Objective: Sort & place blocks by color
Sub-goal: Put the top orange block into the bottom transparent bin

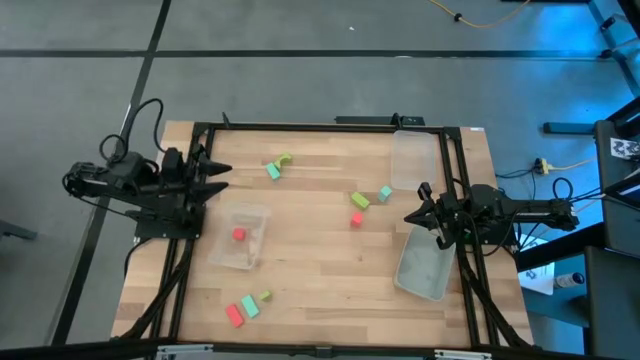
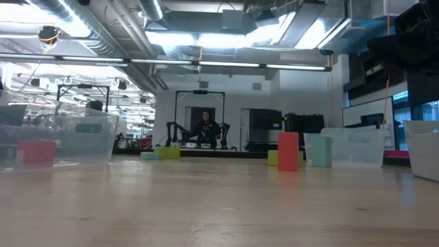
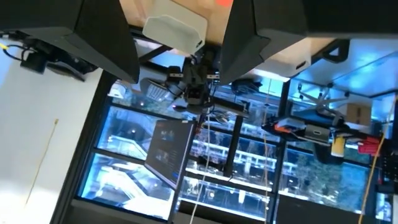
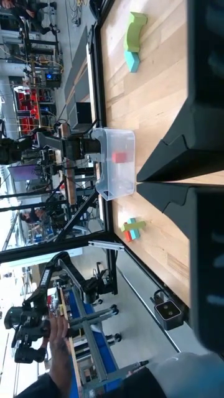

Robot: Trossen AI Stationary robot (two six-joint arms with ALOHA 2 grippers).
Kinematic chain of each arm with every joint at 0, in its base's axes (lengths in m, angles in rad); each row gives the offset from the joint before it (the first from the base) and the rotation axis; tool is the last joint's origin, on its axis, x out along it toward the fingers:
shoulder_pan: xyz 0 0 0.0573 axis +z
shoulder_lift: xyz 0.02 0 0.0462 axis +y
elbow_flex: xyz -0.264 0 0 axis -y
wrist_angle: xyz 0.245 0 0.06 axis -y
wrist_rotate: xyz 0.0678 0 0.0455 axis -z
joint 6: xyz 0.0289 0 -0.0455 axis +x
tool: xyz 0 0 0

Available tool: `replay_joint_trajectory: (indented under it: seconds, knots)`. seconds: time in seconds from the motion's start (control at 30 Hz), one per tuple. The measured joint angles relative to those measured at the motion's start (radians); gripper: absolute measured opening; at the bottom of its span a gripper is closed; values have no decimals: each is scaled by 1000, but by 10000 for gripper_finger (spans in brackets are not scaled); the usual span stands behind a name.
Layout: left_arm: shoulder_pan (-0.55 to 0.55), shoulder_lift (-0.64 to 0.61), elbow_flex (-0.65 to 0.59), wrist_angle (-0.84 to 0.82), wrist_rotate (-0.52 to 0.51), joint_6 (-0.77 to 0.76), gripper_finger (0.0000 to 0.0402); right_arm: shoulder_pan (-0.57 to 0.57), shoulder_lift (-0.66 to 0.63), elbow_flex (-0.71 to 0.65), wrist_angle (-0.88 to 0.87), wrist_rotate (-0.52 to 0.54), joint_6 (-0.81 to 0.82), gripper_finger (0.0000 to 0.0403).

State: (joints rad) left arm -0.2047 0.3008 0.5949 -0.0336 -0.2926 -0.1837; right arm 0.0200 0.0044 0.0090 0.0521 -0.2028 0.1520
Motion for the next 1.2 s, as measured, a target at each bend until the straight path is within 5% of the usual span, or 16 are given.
replay_joint_trajectory:
  seconds: [0.23,0.37,0.5,0.63,0.83,0.93,1.2]
  knots:
    - [0,0,0,2,11,-76,216,0,0,0,0,1,-5,17]
    - [0,0,0,4,-53,-83,215,-4,0,0,2,117,-101,17]
    - [0,0,0,5,-105,-84,214,-3,0,-1,52,88,45,17]
    - [0,0,0,5,-117,-76,214,-3,3,-1,330,65,286,17]
    - [0,0,0,5,-152,-72,214,-3,32,0,824,396,310,17]
    - [0,0,0,5,-159,-71,214,-3,99,38,879,495,325,17]
    - [0,0,0,5,-134,-71,214,-3,525,288,850,358,249,17]
